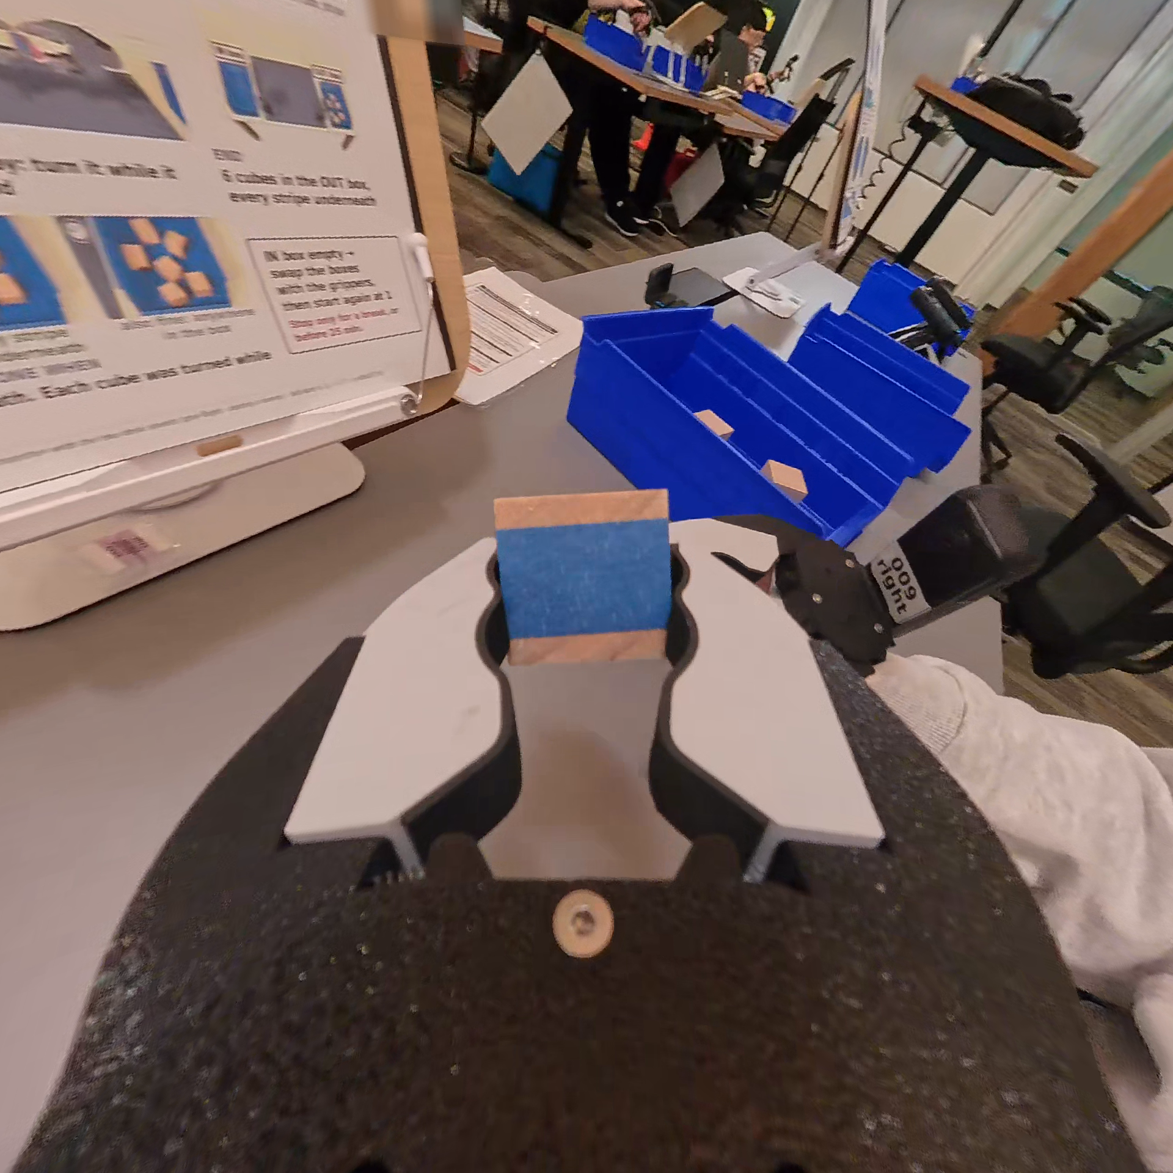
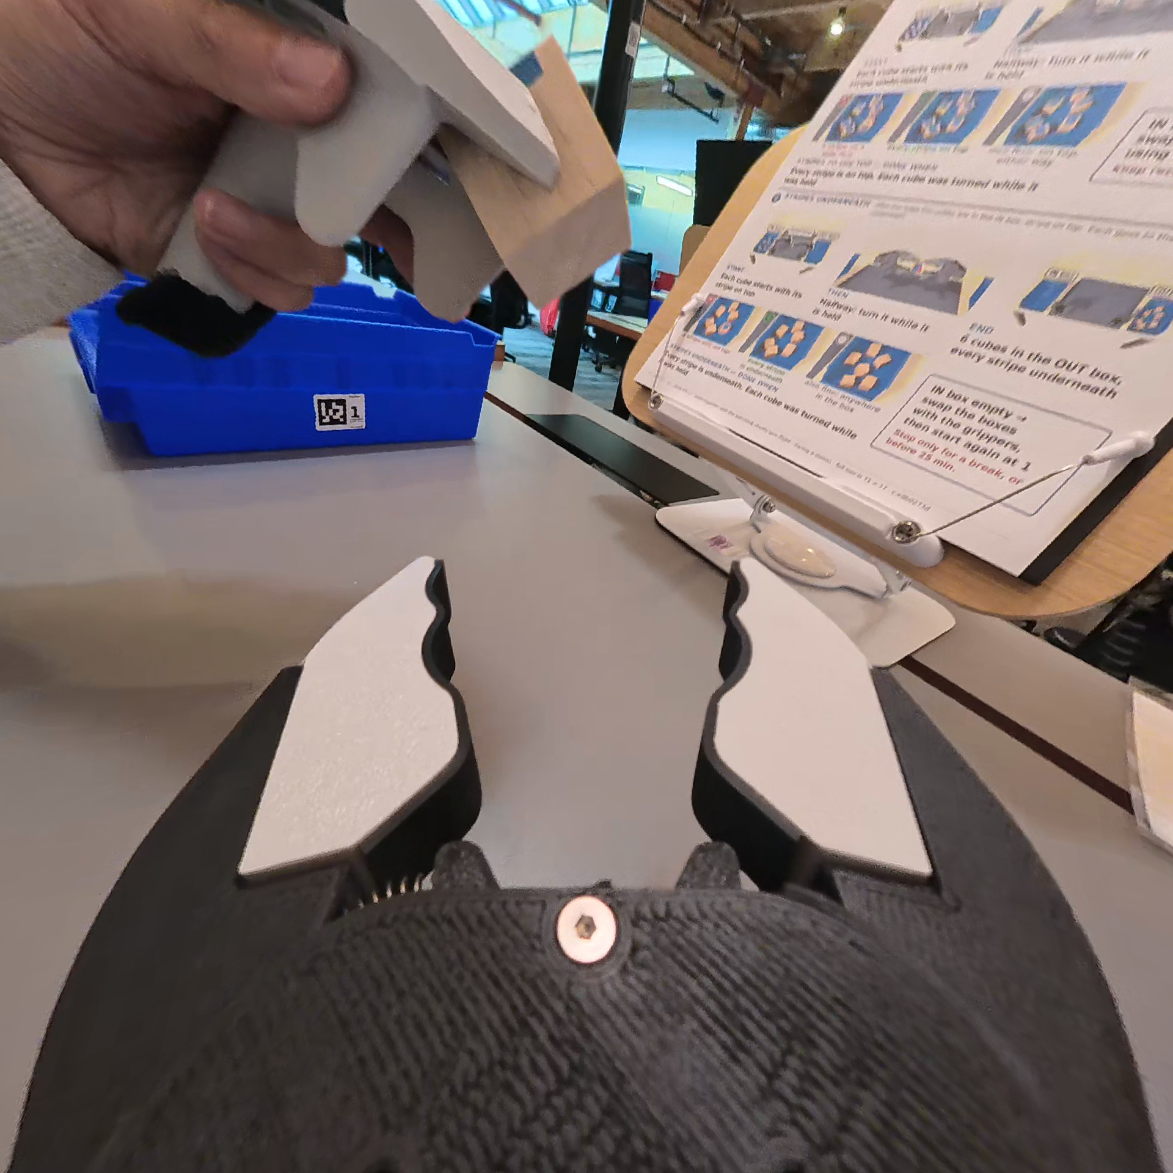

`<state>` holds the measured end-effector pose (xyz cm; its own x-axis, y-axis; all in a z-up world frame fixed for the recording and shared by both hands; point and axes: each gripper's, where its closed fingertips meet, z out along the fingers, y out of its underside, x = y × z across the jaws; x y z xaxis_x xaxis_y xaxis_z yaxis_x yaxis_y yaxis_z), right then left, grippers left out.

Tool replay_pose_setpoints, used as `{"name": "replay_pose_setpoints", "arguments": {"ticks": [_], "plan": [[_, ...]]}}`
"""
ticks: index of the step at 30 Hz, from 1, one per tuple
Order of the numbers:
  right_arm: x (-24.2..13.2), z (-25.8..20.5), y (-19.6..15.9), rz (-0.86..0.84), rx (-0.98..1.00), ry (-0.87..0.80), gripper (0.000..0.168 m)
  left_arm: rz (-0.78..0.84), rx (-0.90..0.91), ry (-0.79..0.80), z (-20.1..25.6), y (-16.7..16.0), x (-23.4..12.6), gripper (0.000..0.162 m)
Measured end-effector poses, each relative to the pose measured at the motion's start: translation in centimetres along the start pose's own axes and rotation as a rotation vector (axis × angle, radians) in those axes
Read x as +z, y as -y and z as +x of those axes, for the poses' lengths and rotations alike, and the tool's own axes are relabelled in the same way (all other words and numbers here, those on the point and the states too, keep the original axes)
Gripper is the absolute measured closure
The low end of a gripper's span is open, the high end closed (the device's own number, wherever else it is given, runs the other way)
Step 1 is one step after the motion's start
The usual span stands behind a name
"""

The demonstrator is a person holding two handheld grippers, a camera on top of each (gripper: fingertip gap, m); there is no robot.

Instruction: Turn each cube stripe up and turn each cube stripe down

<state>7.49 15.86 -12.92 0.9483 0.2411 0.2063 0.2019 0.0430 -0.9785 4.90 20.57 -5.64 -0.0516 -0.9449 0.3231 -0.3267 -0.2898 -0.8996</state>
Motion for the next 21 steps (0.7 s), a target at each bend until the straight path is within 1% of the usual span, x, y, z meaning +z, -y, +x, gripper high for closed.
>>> {"name": "replay_pose_setpoints", "arguments": {"ticks": [5,10,14,18,19,21], "plan": [[-0.2,0.1,0.9,0.024,-0.065,-0.014,0.085,-0.003,-0.036,-0.084,0.9,-0.1,0.8,0.115],[0.0,1.5,2.3,0.062,-0.103,-0.046,0.086,0.01,-0.054,-0.131,1.5,0.2,0.6,0.115],[1.0,2.7,5.8,0.126,-0.176,-0.039,0.087,0.047,-0.059,-0.134,1.4,1.0,-0.1,0.115],[2.6,2.8,9.0,0.124,-0.331,0.055,0.086,0.103,-0.079,-0.148,1.4,2.0,-1.1,0.115],[2.9,2.5,9.4,0.12,-0.333,0.096,0.086,0.11,-0.08,-0.149,1.4,2.1,-1.3,0.115],[3.0,2.0,10.2,0.16,-0.266,0.162,0.086,0.119,-0.067,-0.143,1.2,2.2,-1.5,0.115]]}}
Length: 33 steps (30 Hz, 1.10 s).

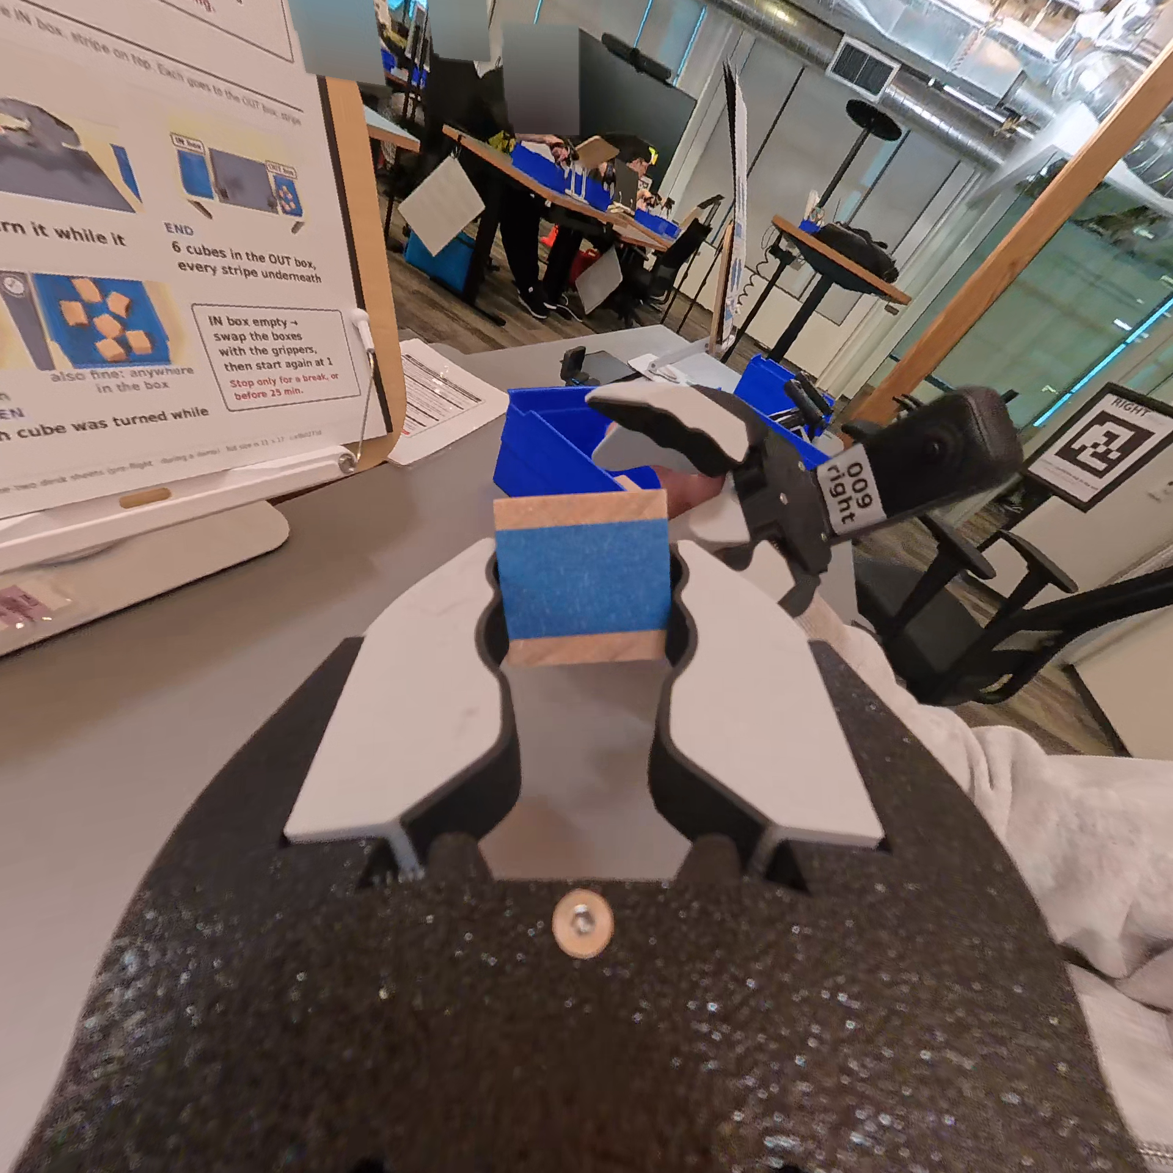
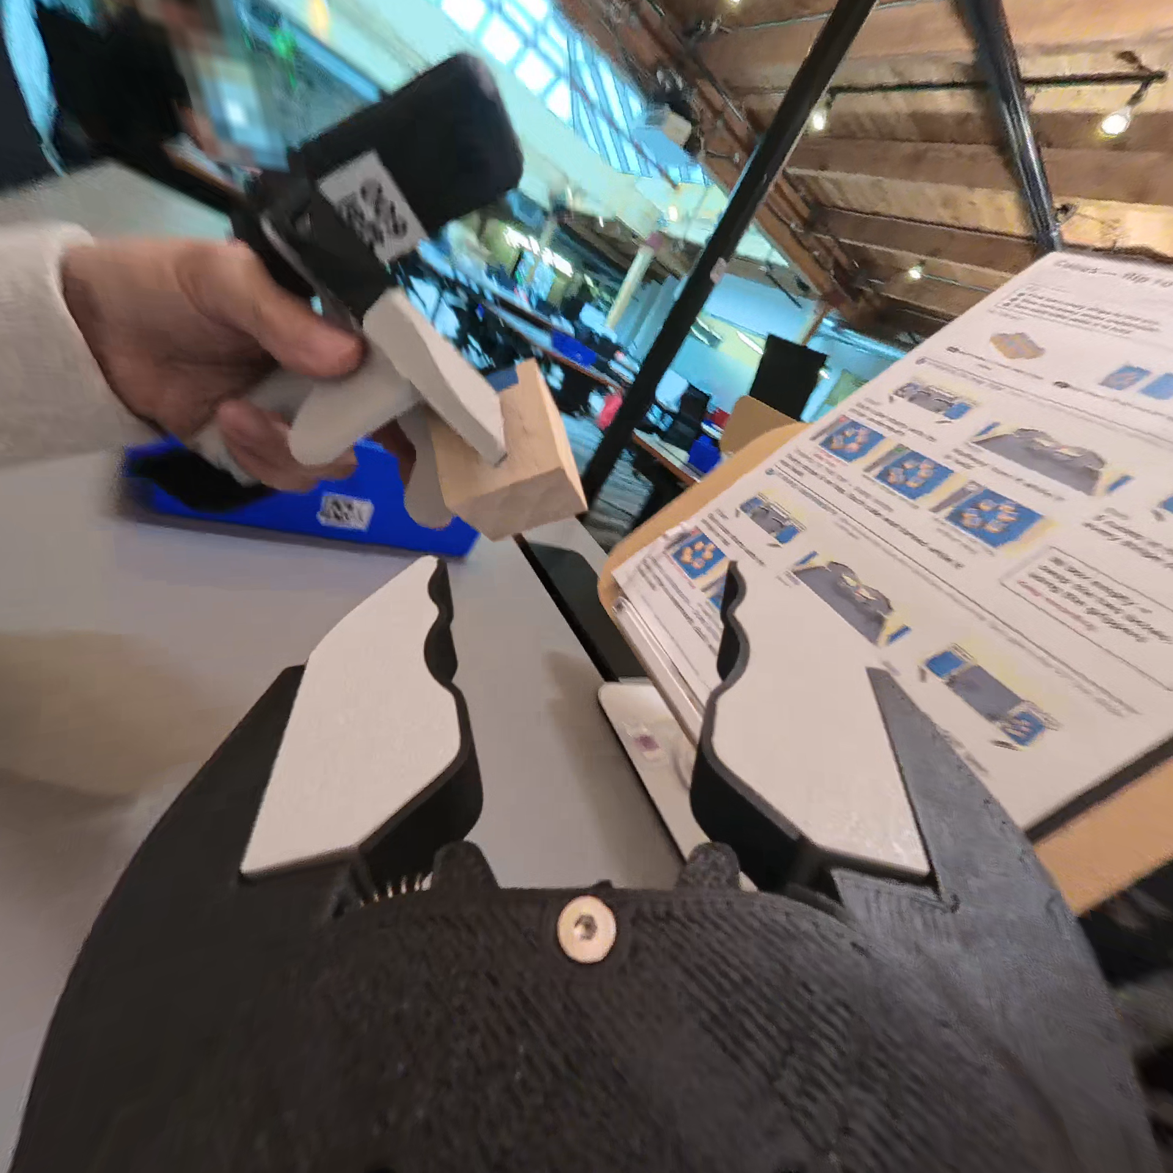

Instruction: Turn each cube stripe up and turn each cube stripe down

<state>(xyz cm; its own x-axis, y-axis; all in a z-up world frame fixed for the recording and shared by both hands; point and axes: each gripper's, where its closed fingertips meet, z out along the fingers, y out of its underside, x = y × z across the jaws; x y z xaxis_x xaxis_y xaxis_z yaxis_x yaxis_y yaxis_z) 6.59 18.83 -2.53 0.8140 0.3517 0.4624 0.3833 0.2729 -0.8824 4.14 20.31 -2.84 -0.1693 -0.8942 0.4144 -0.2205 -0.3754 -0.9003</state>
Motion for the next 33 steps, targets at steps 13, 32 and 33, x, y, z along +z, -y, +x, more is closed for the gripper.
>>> {"name": "replay_pose_setpoints", "arguments": {"ticks": [13,32,33], "plan": [[-1.3,3.3,-1.0,0.191,1.083,0.135,0.087,0.042,0.111,-0.021,0.4,0.2,0.5,0.115],[0.8,-2.9,2.9,0.243,1.573,0.714,0.096,0.121,0.602,-0.121,3.6,-0.5,0.2,0.116],[0.9,-3.2,3.0,0.235,1.572,0.725,0.097,0.118,0.625,-0.118,3.7,-0.5,0.2,0.116]]}}
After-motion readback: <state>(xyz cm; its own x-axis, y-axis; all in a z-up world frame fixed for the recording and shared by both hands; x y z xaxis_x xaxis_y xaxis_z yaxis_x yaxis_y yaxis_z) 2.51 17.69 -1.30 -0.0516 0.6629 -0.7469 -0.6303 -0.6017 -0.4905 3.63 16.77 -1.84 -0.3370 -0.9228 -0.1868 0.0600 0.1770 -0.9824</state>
